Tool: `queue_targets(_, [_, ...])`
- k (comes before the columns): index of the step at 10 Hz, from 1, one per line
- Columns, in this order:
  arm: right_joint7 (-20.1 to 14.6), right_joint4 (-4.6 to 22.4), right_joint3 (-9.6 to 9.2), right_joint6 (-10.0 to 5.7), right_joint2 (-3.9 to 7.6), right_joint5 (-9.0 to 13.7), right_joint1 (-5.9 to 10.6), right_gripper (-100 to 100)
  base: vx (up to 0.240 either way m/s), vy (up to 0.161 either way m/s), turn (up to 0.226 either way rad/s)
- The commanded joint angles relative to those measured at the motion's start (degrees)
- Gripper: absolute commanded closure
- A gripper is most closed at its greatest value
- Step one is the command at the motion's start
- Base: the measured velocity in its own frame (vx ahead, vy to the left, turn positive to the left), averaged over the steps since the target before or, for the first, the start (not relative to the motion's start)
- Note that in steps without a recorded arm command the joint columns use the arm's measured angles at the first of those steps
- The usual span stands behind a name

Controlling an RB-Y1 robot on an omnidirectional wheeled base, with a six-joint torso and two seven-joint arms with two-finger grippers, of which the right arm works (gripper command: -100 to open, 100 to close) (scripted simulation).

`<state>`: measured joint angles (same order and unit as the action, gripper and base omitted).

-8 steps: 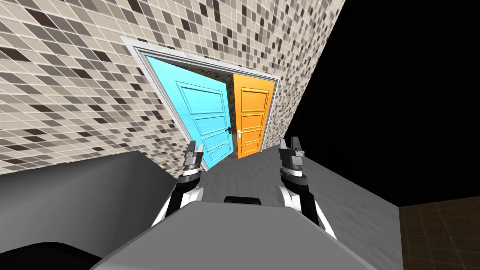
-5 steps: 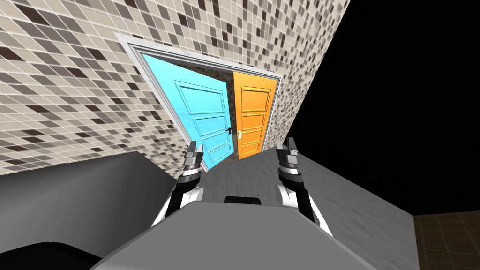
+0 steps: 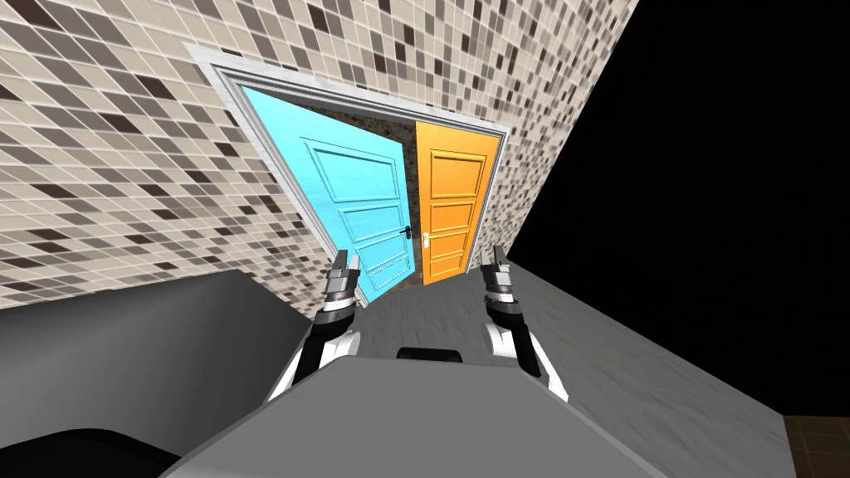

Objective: Push the door open

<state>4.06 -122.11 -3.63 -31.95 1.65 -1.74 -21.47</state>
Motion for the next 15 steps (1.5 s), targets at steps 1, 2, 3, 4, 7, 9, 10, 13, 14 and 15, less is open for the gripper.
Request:
queue_targets(1, [-0.29,2.32,0.02,0.46,0.33,-0.01,1.06,-100,0.088,-0.014,0.05])
queue_targets(2, [-0.45,3.74,0.0,0.84,0.47,-0.04,1.81,-100,0.088,-0.022,0.049])
queue_targets(3, [-0.61,5.17,-0.02,1.22,0.62,-0.07,2.57,-100,0.092,-0.021,0.065])
queue_targets(4, [-0.78,6.62,-0.04,1.61,0.76,-0.11,3.34,-100,0.094,-0.01,0.067])
queue_targets(7, [-1.31,11.34,-0.12,2.87,1.09,-0.21,5.84,-100,0.101,-0.02,0.058])
queue_targets(9, [-1.69,14.46,-0.17,3.76,1.22,-0.29,7.6,-100,0.097,-0.032,0.061])
queue_targets(10, [-1.88,16.34,-0.19,4.21,1.28,-0.33,8.49,-100,0.094,-0.033,0.075])
queue_targets(13, [-2.46,21.37,-0.27,5.58,1.33,-0.44,11.21,-100,0.093,-0.02,0.068])
queue_targets(14, [-2.66,22.9,-0.29,6.04,1.34,-0.48,12.12,-100,0.094,-0.036,0.055])
queue_targets(15, [-2.66,23.2,-0.29,6.04,1.34,-0.48,12.12,-100,0.062,-0.016,0.021])
